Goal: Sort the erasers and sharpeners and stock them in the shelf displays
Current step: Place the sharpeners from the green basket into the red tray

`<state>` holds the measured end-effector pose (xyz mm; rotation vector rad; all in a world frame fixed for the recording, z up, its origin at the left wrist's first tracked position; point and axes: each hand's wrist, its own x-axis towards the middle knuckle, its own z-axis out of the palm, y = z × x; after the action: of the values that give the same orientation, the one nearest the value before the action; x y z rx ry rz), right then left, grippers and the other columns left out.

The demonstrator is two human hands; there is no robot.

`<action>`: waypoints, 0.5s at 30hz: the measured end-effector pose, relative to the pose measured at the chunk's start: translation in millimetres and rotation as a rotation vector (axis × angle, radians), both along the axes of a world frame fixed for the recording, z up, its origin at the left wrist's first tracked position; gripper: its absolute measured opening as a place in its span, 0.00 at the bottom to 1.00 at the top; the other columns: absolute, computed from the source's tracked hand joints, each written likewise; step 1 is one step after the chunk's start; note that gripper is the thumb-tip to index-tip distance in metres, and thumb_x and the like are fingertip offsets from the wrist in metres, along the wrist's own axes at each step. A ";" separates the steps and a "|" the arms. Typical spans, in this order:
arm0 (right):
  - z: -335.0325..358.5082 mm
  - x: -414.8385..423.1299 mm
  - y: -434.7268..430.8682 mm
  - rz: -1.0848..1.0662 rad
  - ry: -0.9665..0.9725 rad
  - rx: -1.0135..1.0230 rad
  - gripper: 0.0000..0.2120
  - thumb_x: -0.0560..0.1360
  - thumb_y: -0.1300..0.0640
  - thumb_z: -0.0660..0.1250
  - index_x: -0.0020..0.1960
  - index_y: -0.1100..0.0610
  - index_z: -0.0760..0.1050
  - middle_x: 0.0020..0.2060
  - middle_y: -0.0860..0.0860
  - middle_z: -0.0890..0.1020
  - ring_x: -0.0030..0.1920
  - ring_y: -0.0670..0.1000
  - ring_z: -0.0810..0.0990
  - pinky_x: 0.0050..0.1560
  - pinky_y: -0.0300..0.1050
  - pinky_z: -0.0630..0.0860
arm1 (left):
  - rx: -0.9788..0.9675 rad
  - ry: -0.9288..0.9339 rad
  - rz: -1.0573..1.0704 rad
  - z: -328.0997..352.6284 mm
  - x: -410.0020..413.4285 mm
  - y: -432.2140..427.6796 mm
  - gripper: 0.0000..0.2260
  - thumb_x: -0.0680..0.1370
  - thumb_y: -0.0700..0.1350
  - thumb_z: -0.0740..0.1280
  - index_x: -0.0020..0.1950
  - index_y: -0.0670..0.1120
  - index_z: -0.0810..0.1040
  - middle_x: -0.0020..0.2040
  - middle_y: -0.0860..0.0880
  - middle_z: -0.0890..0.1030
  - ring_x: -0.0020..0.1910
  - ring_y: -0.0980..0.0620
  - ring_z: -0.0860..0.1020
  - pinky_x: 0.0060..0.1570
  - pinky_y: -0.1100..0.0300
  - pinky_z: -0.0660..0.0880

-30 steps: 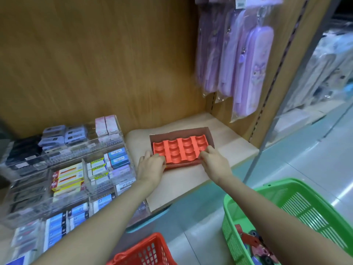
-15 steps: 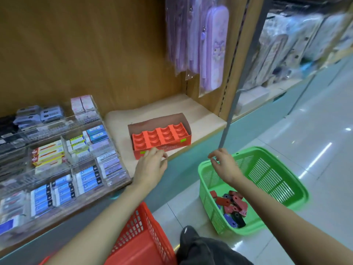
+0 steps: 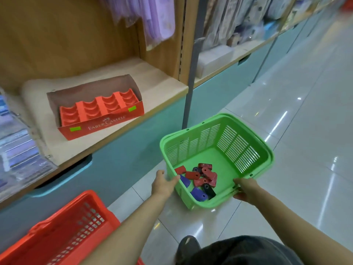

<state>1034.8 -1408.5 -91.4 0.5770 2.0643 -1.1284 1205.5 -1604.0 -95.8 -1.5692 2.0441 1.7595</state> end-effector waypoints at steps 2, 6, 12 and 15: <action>-1.8 -3.4 1.5 0.052 0.014 0.002 0.08 0.77 0.63 0.65 0.50 0.69 0.69 0.35 0.60 0.73 0.31 0.57 0.75 0.26 0.48 0.75 | 0.110 0.050 0.103 -9.2 -10.0 5.7 0.27 0.73 0.47 0.72 0.68 0.46 0.64 0.59 0.40 0.77 0.52 0.39 0.80 0.44 0.51 0.80; -7.3 -0.4 6.7 0.093 0.038 -0.043 0.22 0.76 0.59 0.68 0.62 0.71 0.65 0.37 0.61 0.77 0.30 0.56 0.78 0.24 0.44 0.77 | 0.129 0.128 0.176 -10.8 -18.3 12.0 0.15 0.75 0.35 0.66 0.58 0.48 0.67 0.54 0.40 0.80 0.48 0.41 0.81 0.34 0.55 0.80; 7.1 50.0 15.7 0.506 0.170 0.065 0.34 0.75 0.45 0.66 0.64 0.73 0.62 0.34 0.59 0.82 0.33 0.54 0.82 0.35 0.47 0.80 | 0.139 0.173 0.218 5.4 37.3 8.7 0.20 0.77 0.36 0.65 0.68 0.45 0.66 0.44 0.41 0.79 0.34 0.51 0.78 0.26 0.63 0.76; 20.5 64.1 26.4 0.810 0.419 0.289 0.32 0.74 0.35 0.60 0.52 0.66 0.74 0.40 0.59 0.83 0.39 0.57 0.82 0.44 0.51 0.79 | 0.125 0.146 0.250 17.7 74.0 5.3 0.23 0.78 0.35 0.65 0.71 0.44 0.64 0.37 0.46 0.76 0.22 0.60 0.76 0.21 0.67 0.74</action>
<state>1098.9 -1382.1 -70.9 -0.4050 2.4711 -0.4906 1279.5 -1598.7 -78.1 -1.7720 1.8169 2.0997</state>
